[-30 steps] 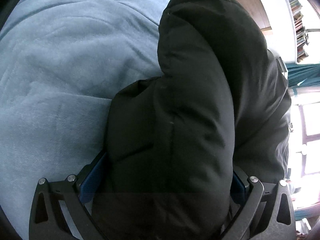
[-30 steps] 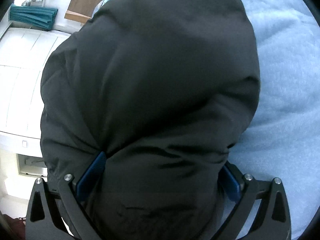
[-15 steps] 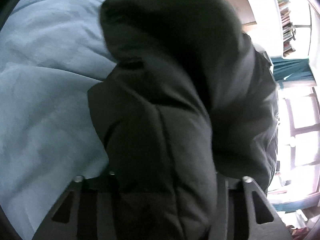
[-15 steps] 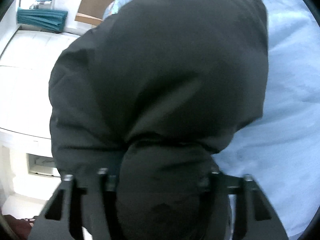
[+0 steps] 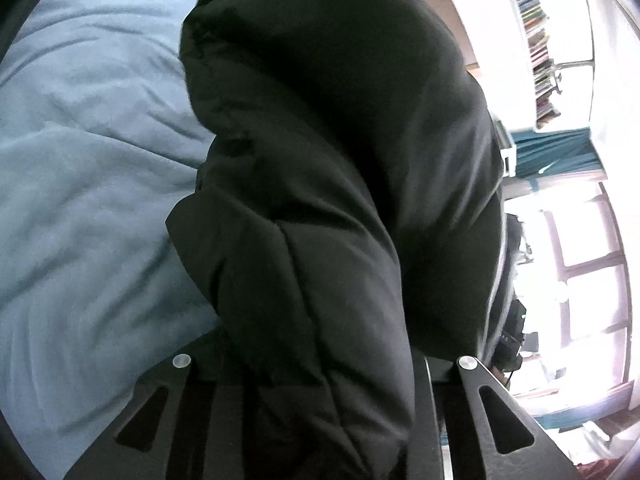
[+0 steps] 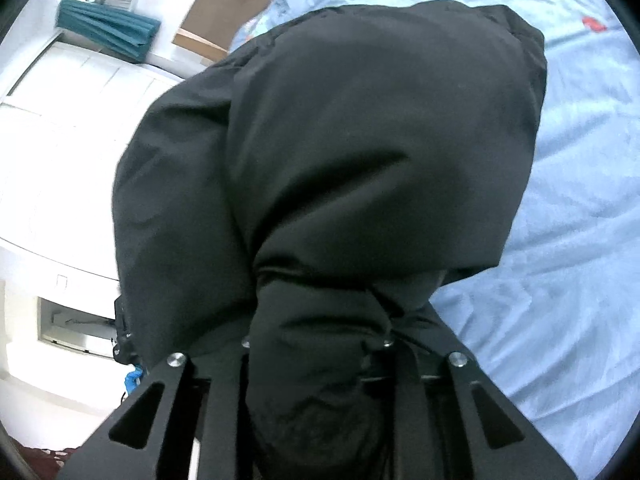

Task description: Fold large clothes

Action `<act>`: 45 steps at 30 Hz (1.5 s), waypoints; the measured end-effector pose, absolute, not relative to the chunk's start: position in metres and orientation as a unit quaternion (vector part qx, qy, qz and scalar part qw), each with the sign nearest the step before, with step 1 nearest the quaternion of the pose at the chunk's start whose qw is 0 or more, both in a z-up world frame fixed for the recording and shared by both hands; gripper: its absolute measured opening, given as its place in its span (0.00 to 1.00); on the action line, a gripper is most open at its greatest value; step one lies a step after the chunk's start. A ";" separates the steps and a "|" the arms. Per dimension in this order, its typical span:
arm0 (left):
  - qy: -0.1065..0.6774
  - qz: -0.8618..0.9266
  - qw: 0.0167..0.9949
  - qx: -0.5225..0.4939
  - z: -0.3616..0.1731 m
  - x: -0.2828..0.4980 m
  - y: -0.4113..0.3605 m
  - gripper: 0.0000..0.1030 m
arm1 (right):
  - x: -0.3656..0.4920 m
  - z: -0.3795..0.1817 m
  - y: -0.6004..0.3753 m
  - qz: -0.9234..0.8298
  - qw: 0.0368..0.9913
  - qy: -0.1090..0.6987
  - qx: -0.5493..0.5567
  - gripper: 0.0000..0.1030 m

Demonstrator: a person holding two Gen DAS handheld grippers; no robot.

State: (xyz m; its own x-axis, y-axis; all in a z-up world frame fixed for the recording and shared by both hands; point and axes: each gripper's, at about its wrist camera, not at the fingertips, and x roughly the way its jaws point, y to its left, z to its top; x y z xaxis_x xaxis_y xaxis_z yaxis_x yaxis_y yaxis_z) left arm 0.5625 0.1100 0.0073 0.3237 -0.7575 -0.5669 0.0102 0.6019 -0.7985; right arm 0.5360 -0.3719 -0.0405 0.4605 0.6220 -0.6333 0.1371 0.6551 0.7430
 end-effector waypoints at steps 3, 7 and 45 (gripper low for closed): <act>0.511 -0.261 0.730 -0.371 0.022 0.544 0.123 0.20 | 0.524 -0.013 -0.367 0.164 0.772 0.481 0.382 0.18; 0.514 -0.259 0.726 -0.376 0.042 0.522 0.135 0.21 | 0.506 0.025 -0.357 0.178 0.775 0.470 0.382 0.18; 0.501 -0.061 0.846 -0.173 0.008 0.454 0.203 0.59 | 0.368 -0.002 -0.422 -0.057 0.824 0.515 0.229 0.61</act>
